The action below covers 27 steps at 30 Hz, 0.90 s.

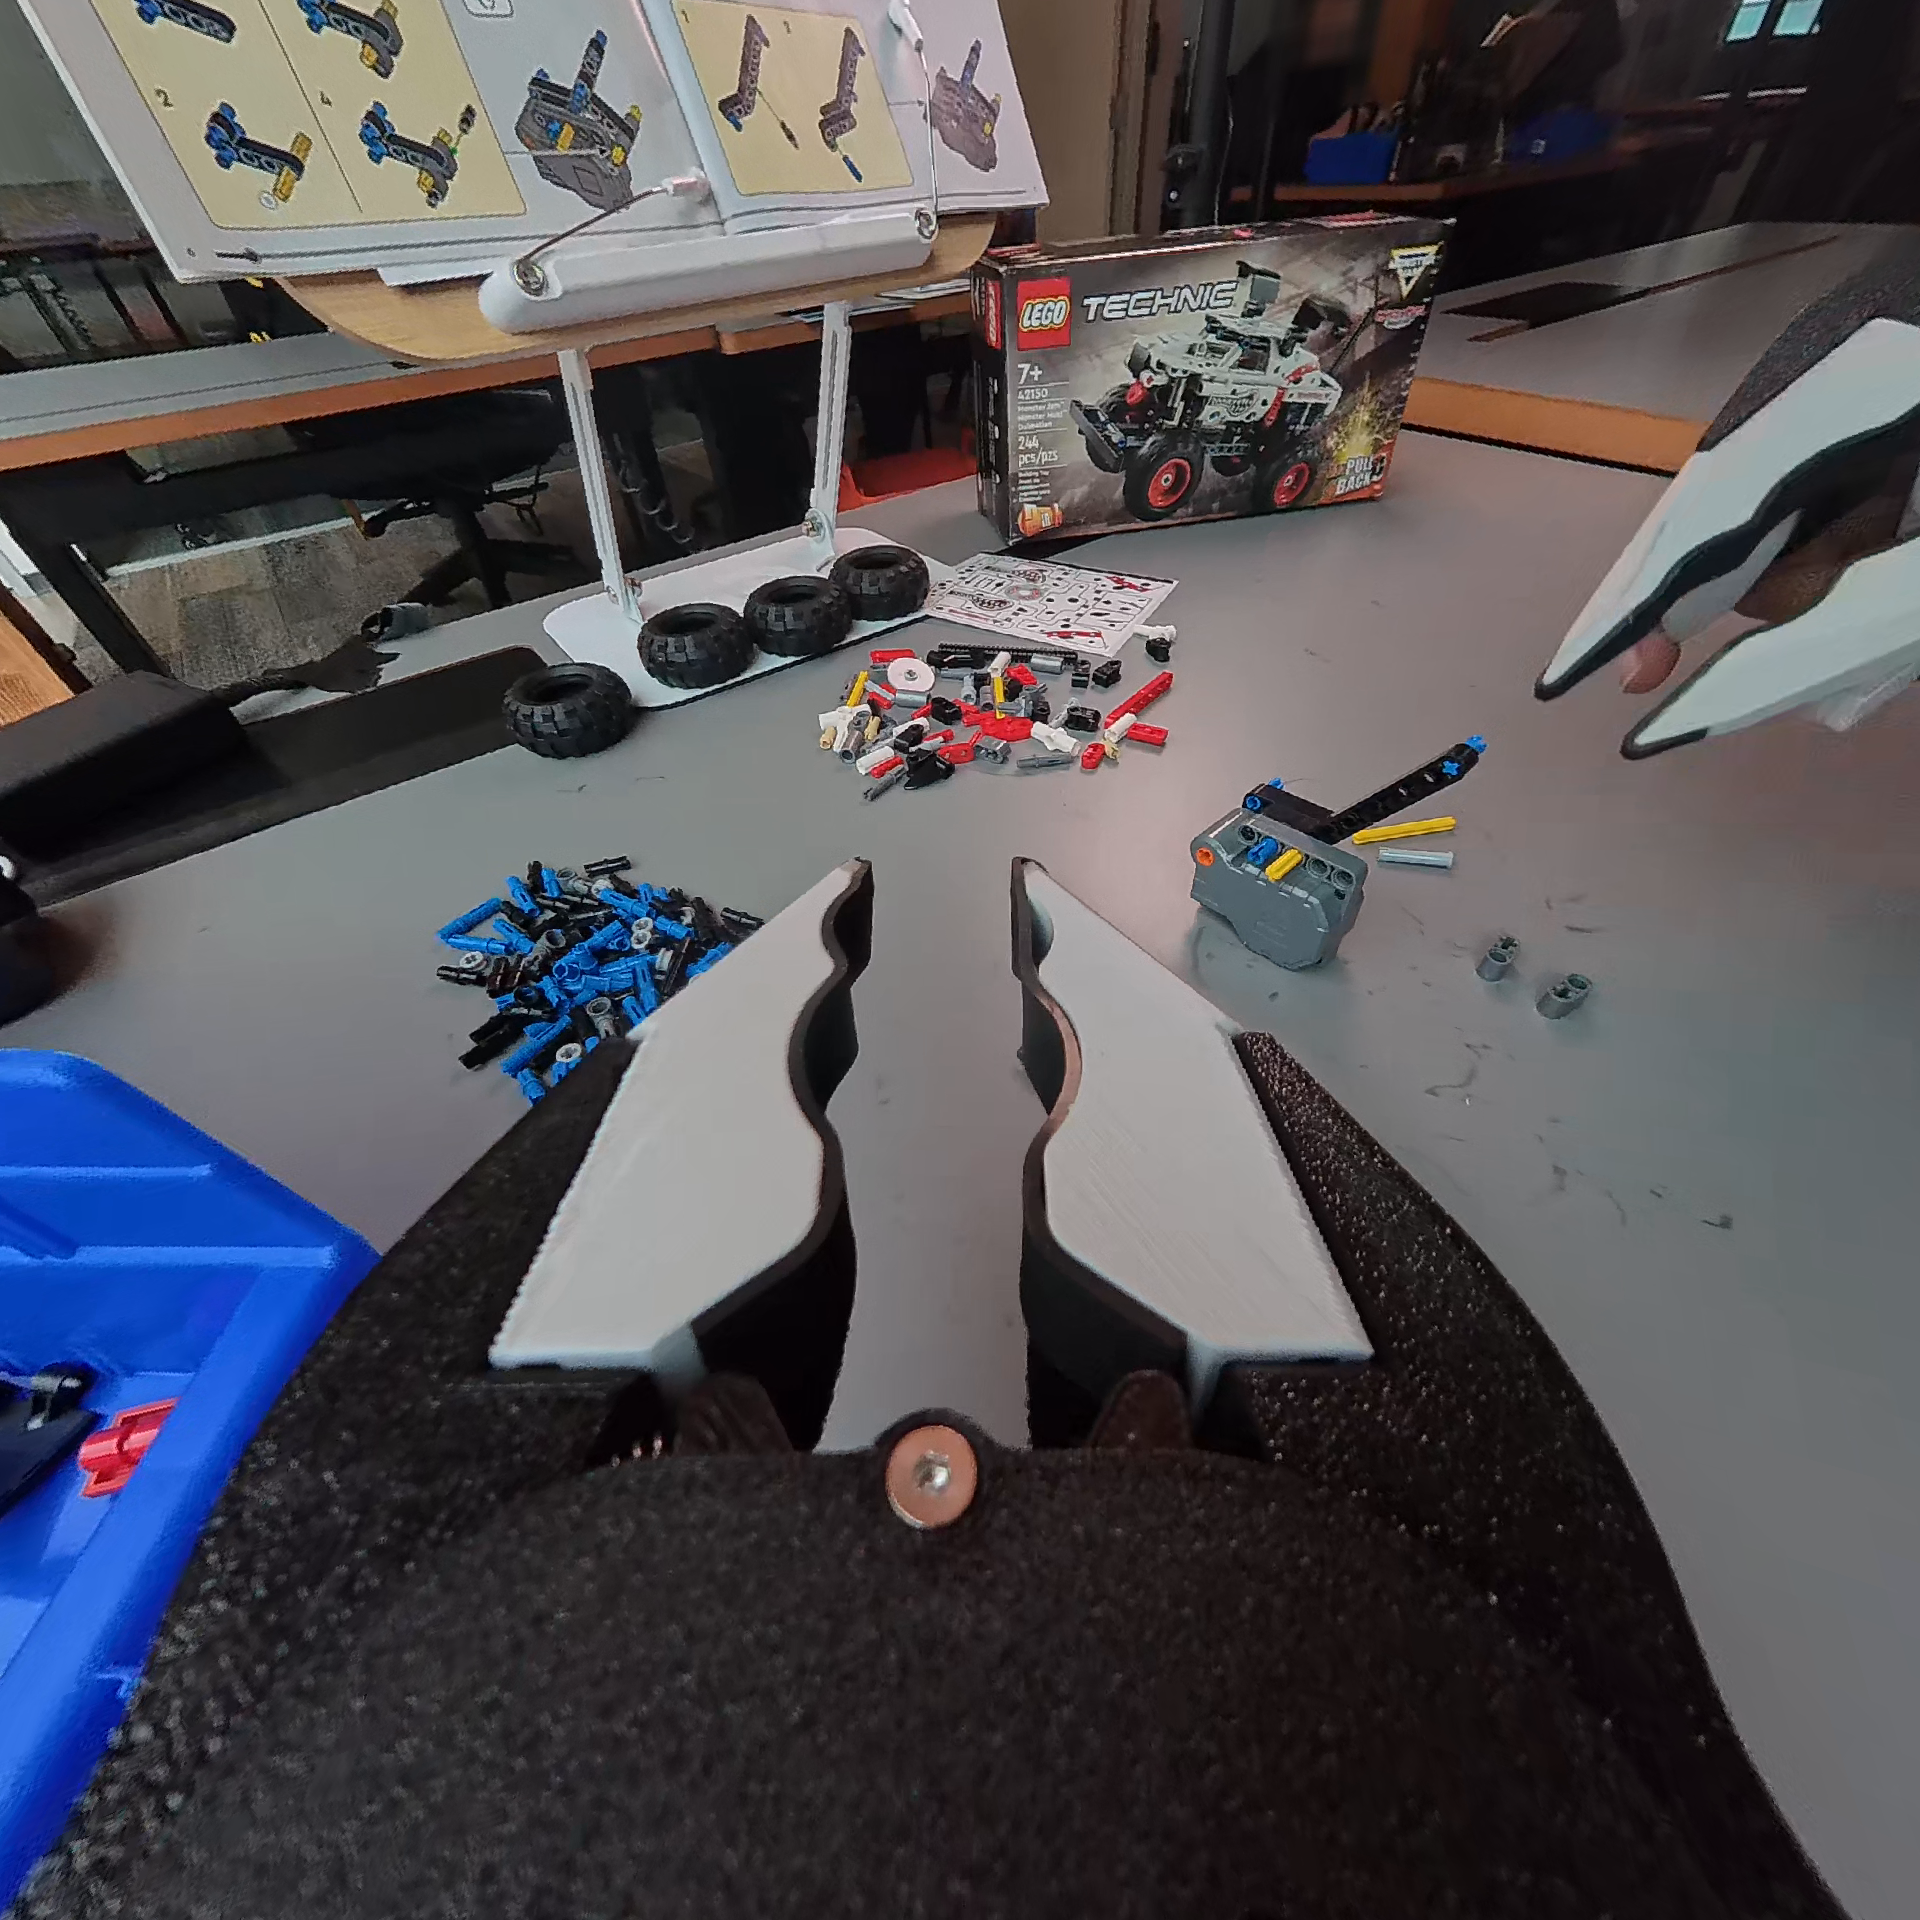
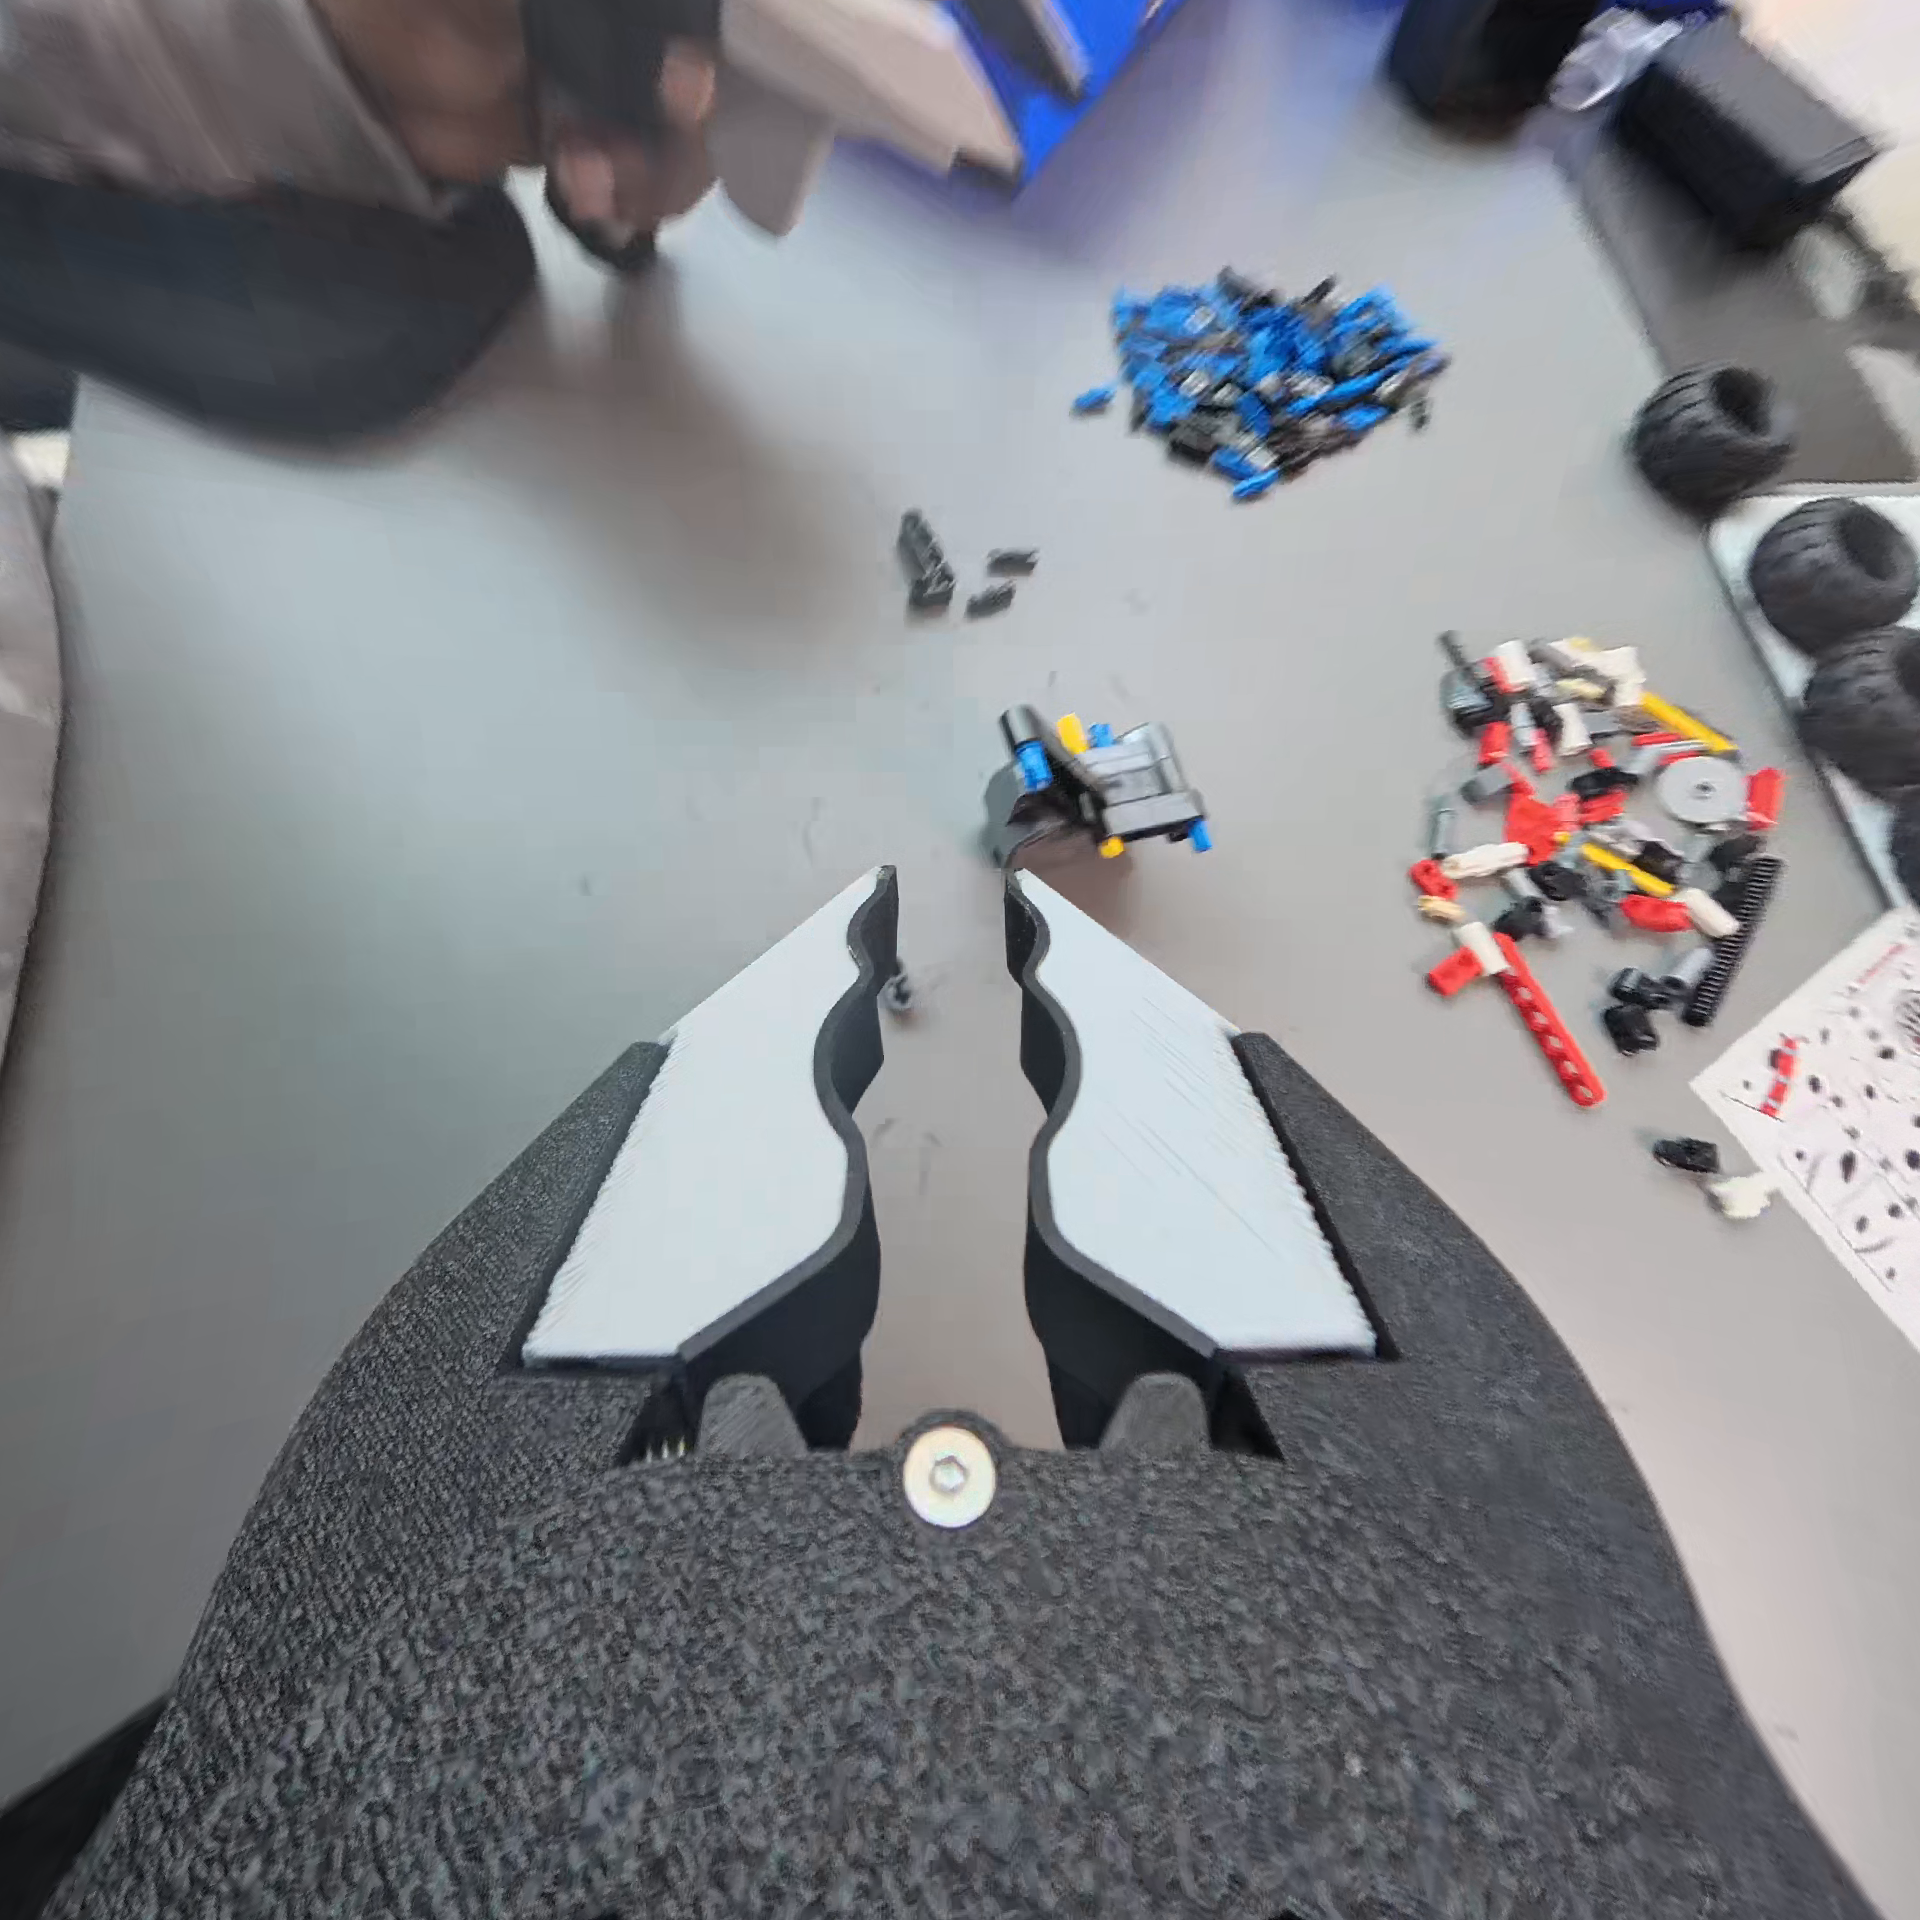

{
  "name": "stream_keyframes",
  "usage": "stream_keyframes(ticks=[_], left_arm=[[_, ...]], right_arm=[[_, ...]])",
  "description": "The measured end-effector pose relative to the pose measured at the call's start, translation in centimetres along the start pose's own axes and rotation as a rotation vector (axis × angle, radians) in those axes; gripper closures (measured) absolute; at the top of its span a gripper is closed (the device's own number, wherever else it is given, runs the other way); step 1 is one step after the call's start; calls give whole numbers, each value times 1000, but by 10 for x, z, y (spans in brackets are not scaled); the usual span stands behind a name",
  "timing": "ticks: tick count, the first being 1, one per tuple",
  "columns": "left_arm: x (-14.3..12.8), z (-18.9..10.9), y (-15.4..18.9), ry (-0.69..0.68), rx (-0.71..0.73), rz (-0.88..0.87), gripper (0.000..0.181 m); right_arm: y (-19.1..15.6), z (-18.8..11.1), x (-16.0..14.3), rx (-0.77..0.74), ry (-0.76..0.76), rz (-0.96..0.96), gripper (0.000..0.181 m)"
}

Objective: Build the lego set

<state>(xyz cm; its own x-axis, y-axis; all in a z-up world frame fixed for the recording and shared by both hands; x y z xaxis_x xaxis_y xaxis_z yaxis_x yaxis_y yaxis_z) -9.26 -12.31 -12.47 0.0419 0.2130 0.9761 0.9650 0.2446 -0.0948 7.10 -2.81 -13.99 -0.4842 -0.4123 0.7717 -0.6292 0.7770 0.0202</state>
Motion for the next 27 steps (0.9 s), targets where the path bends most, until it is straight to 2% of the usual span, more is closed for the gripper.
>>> stream_keyframes(ticks=[1,4,8,13,22,27], left_arm=[[0,0,-1,3,4,-9,154],[2,0,-4,14,11,-40,152],[7,-1,-6,50,14,-48,148],[14,-4,-7,107,19,-43,140],[24,-8,-15,163,36,-61,135],[21,-1,-22,137,53,-114,147]], right_arm=[[6,-8,8,-67,103,35,159],[22,-37,20,-271,369,149,155],[34,-63,13,-438,563,261,150],[48,-78,-5,-602,622,232,150],[51,-82,-17,-631,665,265,156],[53,-85,-15,-634,710,290,160]])
Point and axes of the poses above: each gripper's, where its closed fingertips meet, z out along the fingers, x out of its top, y = z × x across the jaws, the point moved 2 cm from there along -z, back along the fingers, and after that the axes turned 11 degrees about x, right-handed, at the moved point
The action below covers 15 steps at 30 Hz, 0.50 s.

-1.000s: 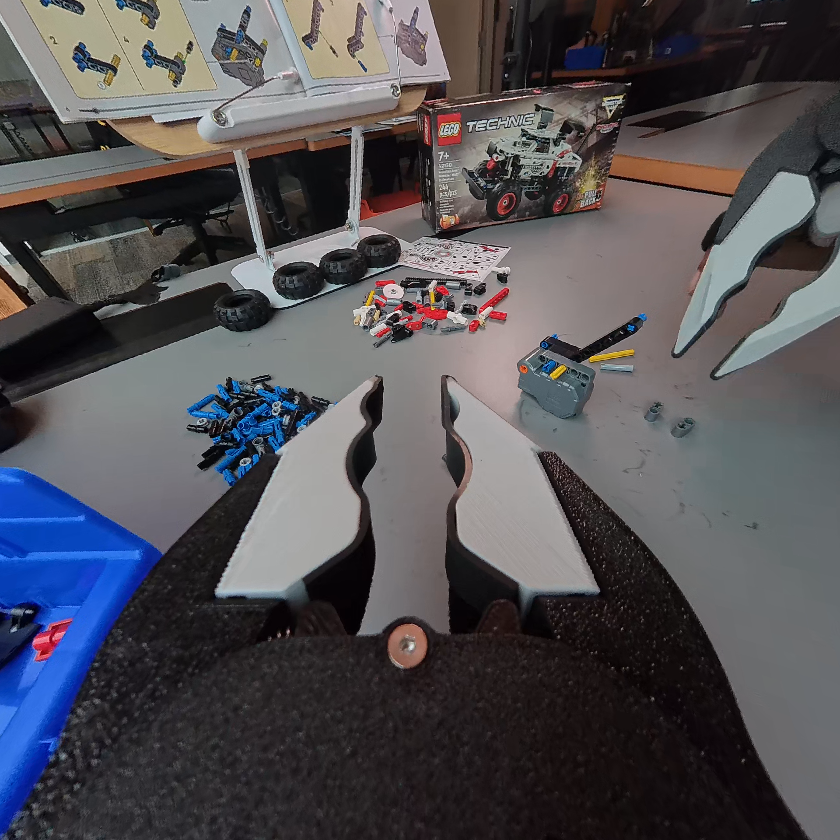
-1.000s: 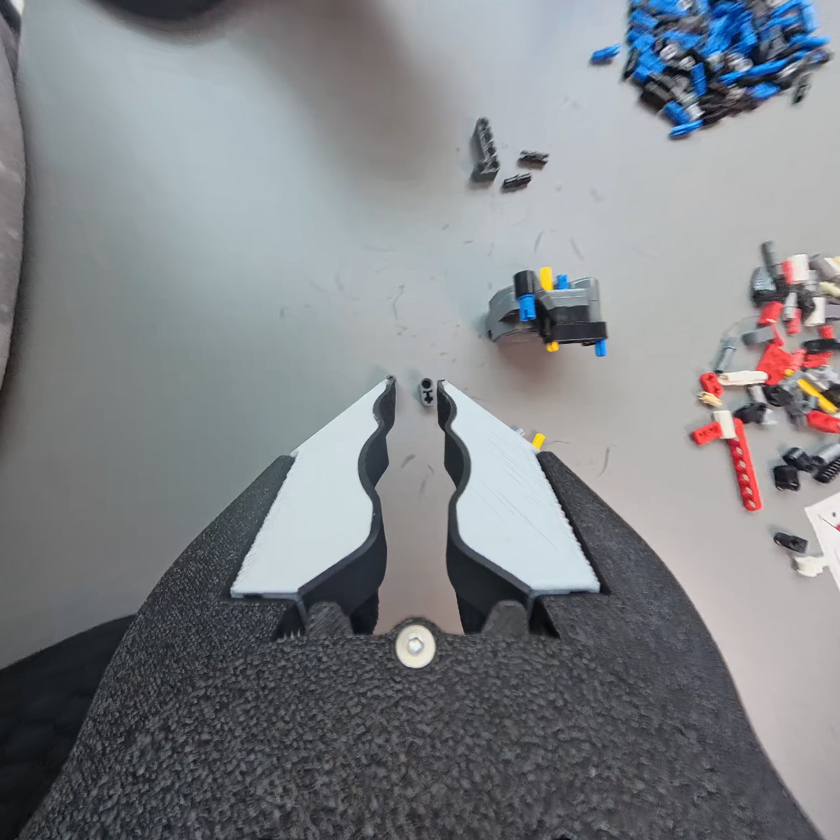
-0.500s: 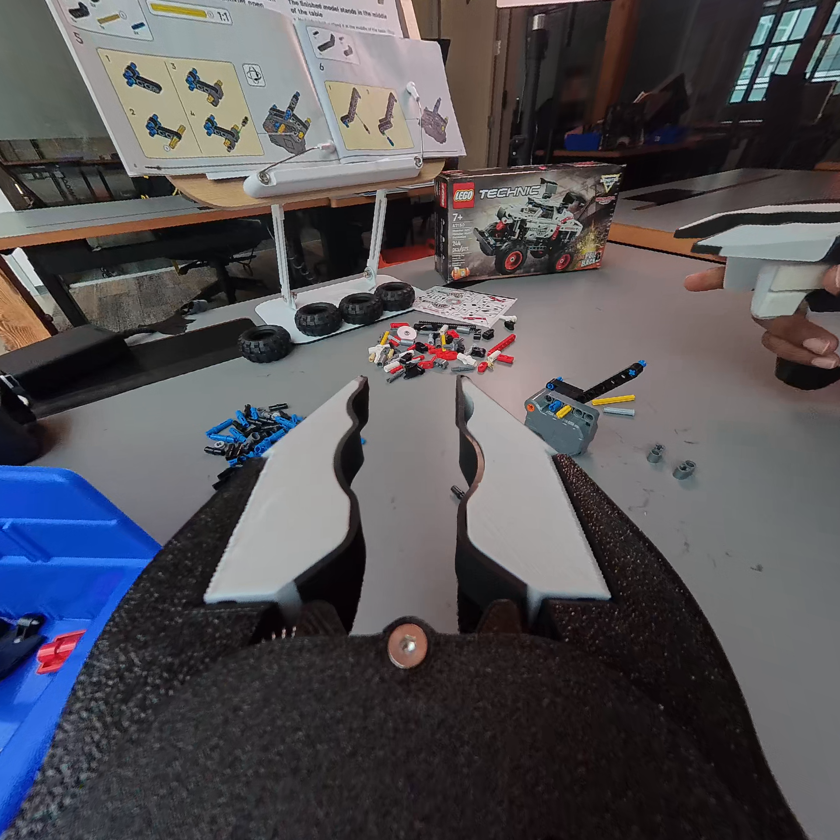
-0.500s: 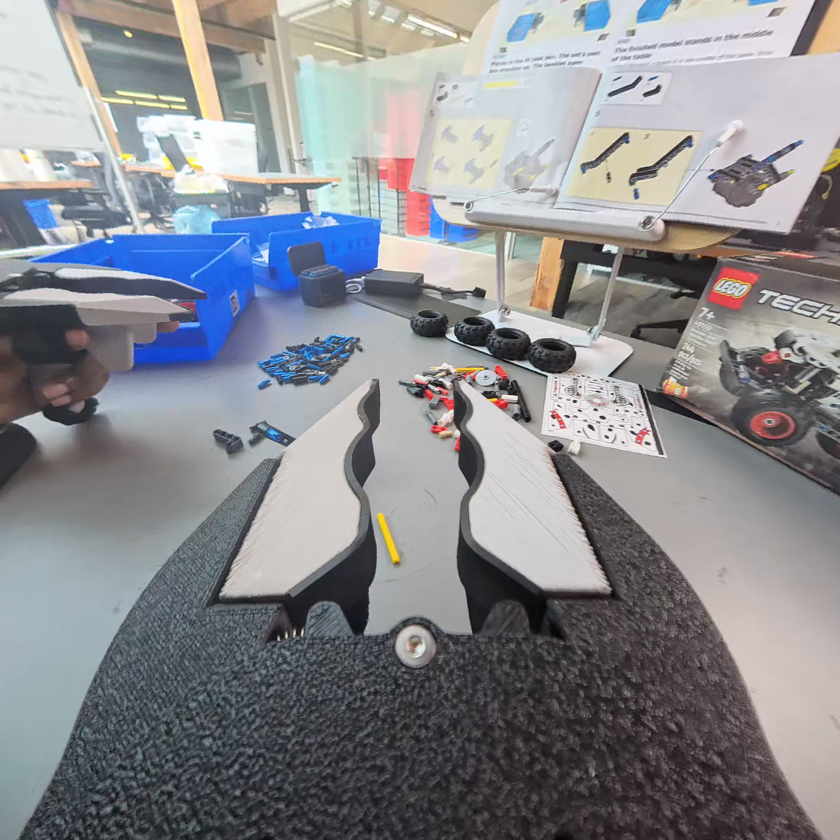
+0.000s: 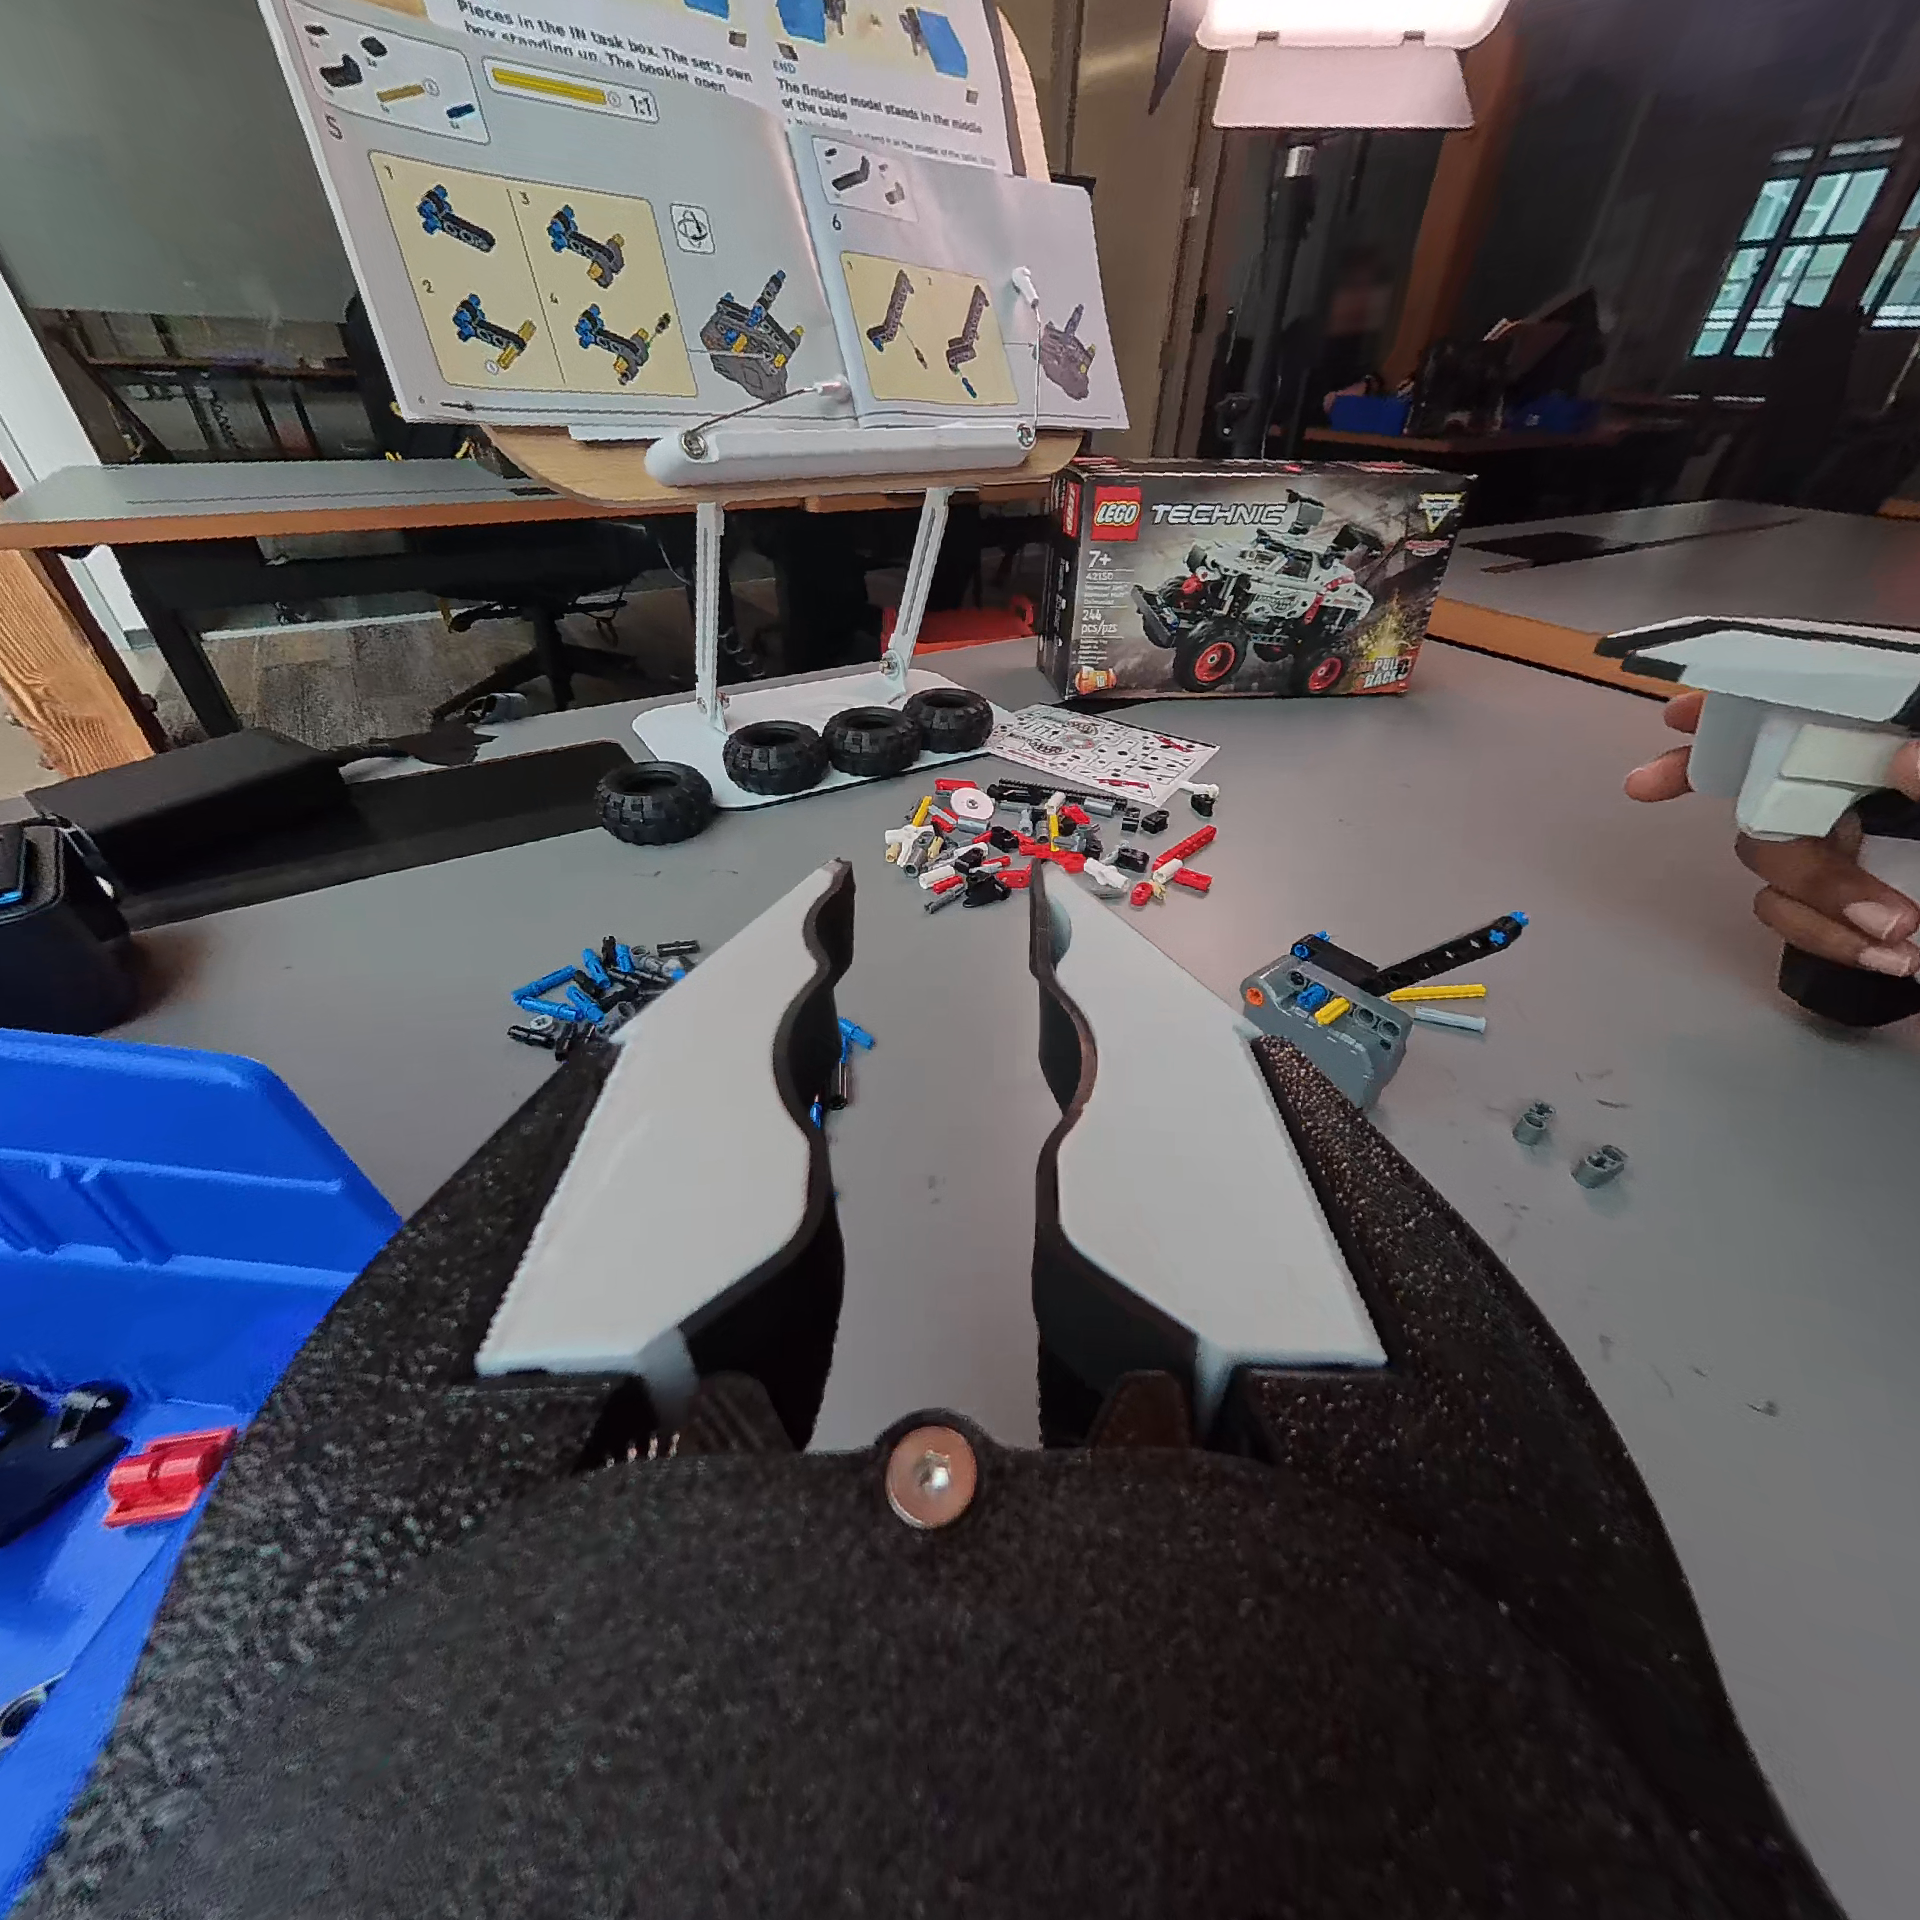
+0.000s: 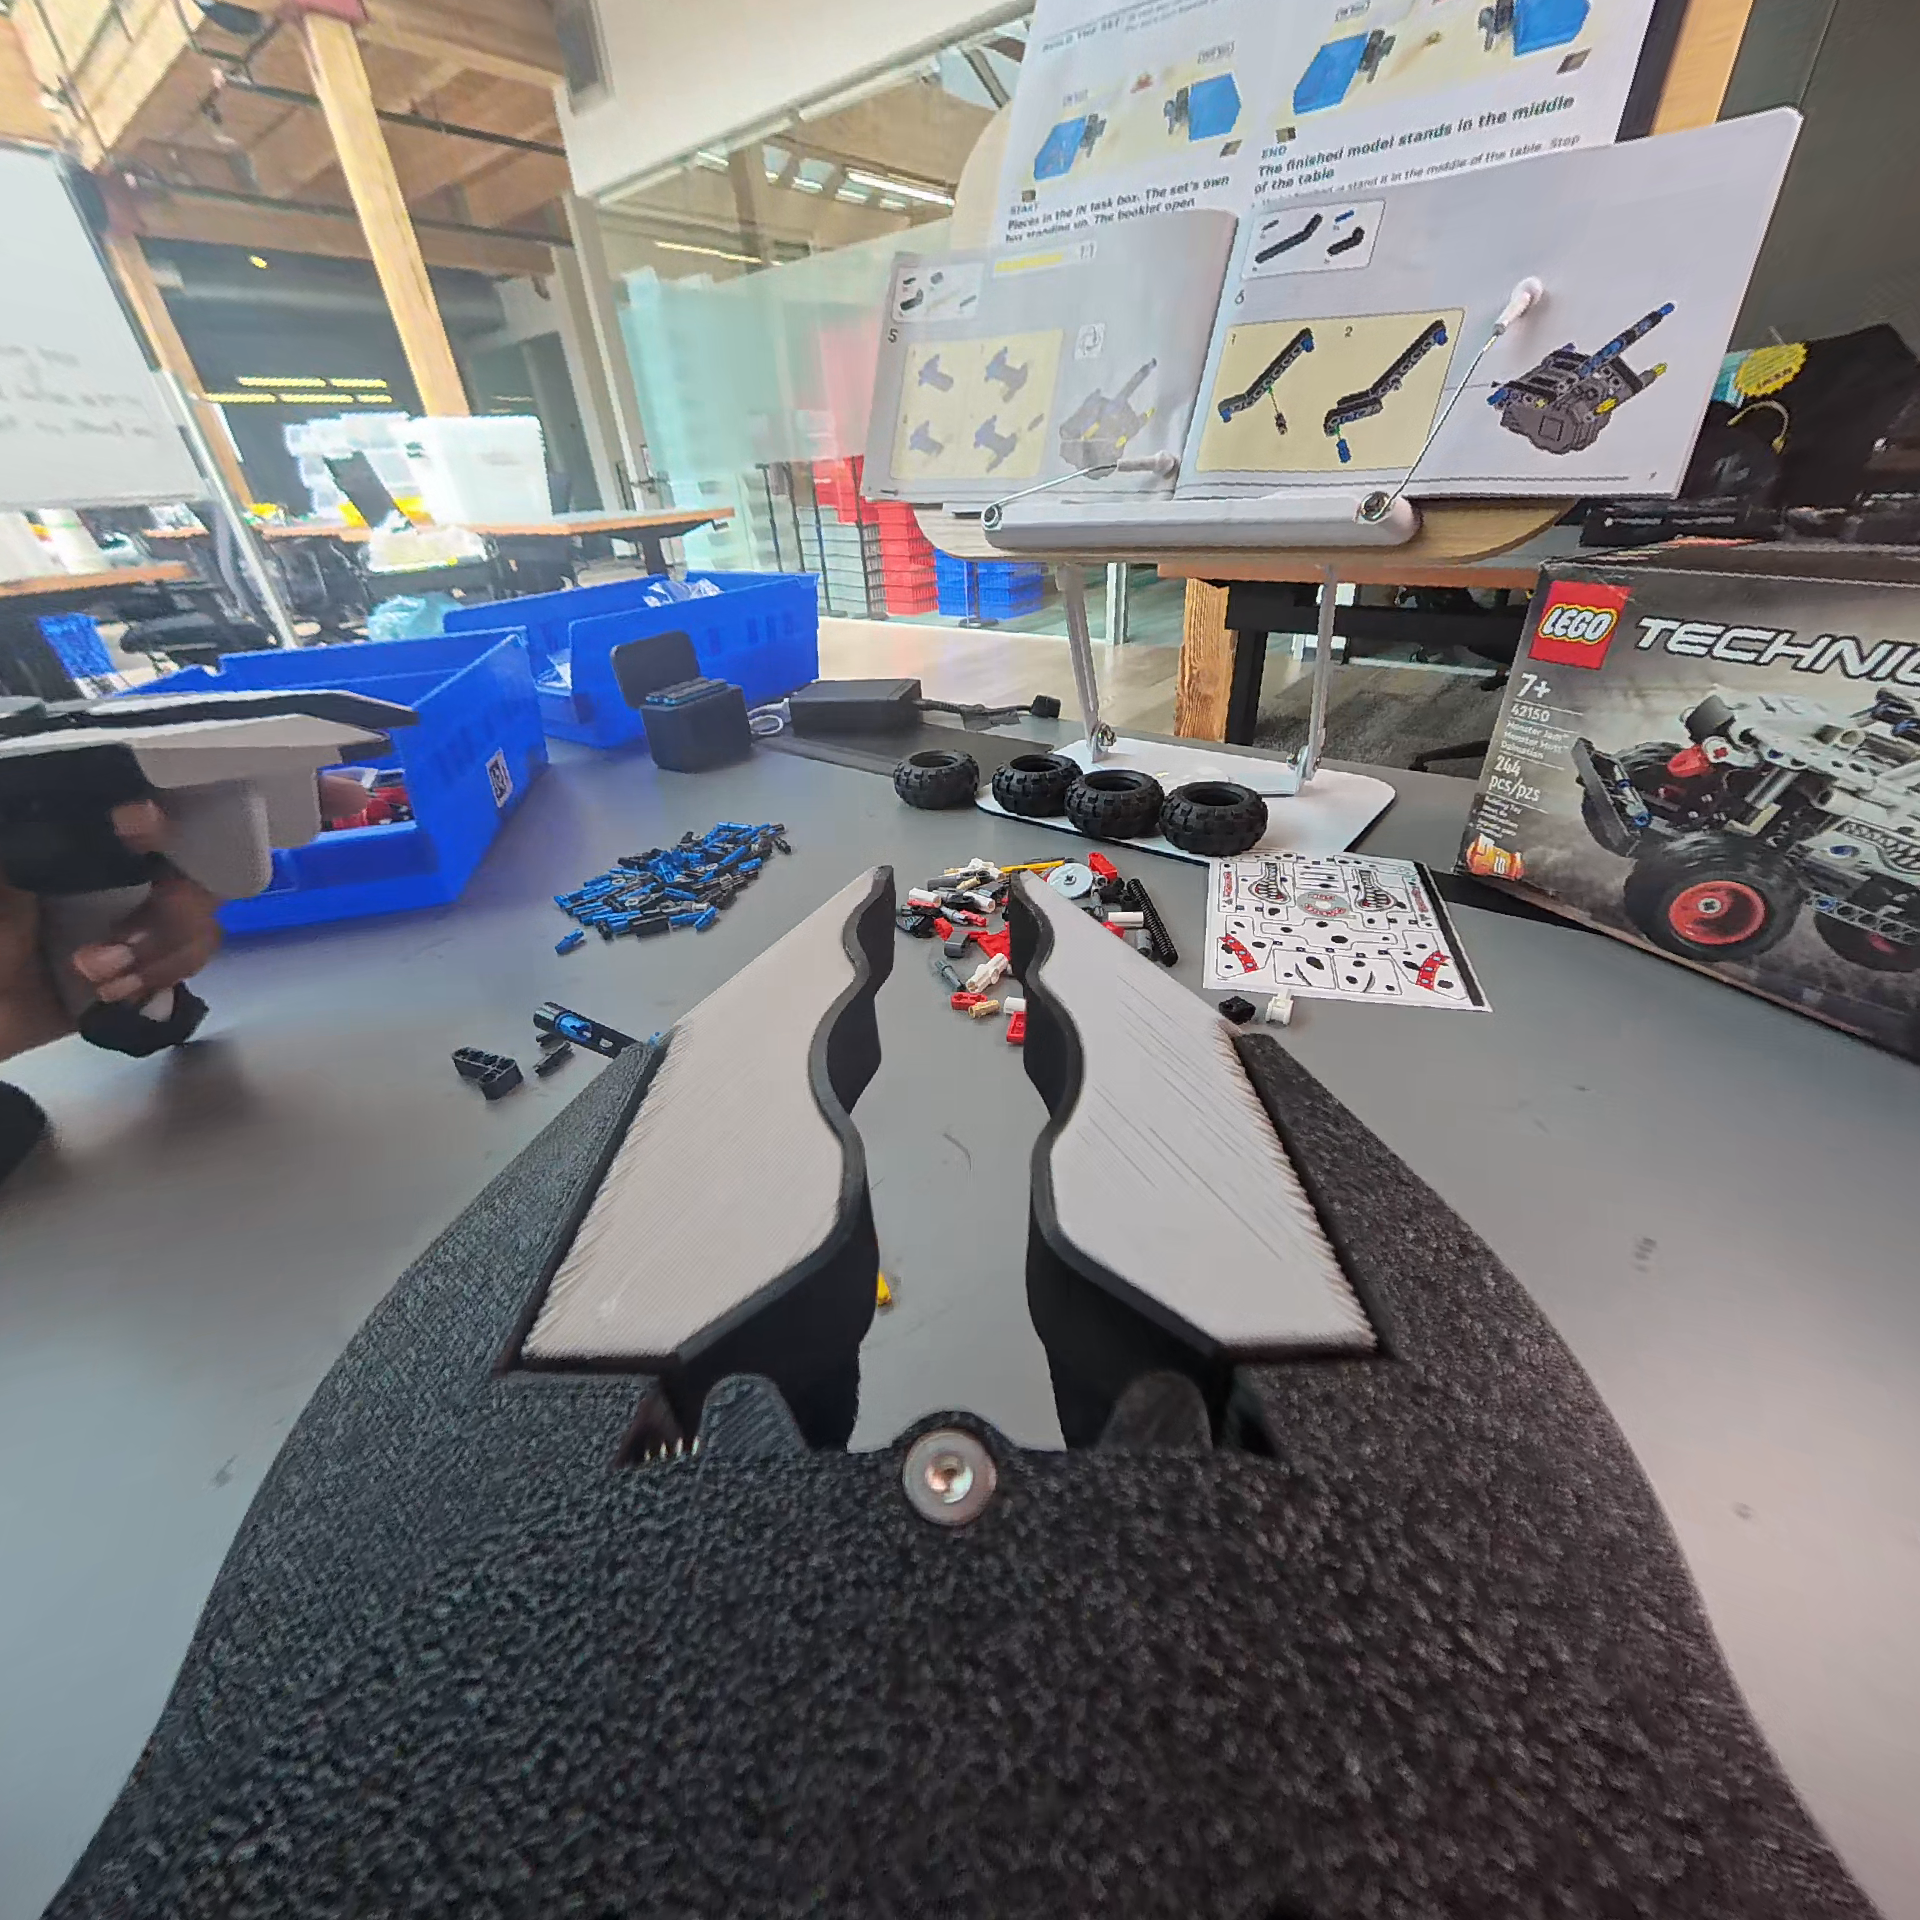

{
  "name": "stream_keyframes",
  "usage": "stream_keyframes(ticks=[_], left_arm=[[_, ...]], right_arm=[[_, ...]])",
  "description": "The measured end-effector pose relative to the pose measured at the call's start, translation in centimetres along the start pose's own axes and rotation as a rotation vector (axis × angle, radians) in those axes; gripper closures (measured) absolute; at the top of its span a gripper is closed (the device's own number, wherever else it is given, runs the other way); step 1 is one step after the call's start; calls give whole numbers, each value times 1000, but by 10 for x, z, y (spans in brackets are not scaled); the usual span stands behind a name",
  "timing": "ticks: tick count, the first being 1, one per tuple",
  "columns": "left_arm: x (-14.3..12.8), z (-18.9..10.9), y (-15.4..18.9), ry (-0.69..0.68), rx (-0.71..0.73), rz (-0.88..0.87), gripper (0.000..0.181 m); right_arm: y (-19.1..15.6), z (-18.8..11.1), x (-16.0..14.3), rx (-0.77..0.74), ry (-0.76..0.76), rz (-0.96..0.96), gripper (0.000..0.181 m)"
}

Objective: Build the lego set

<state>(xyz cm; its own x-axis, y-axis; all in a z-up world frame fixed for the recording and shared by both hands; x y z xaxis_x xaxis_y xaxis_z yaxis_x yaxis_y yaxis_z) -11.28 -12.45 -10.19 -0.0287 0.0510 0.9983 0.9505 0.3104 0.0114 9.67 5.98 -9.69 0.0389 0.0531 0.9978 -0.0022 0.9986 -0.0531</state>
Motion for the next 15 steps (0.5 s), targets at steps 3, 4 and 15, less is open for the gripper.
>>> stream_keyframes(ticks=[3,4,15], left_arm=[[-2,8,-10,-38,54,-9,157],[-5,12,-17,-67,92,-1,161],[-91,34,-46,-699,86,108,162]], right_arm=[[0,0,1,-2,6,1,160],[-1,0,2,0,10,3,160],[-1,-4,0,4,-19,10,160]])
Point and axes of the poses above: each gripper's, where its closed fingertips meet, z out along the fingers, x out of its top, y = z × x across the jaws, the point moved 2 cm from there along -z, back along the fingers, and after that the axes turned 11 degrees about x, right-handed, at the moved point
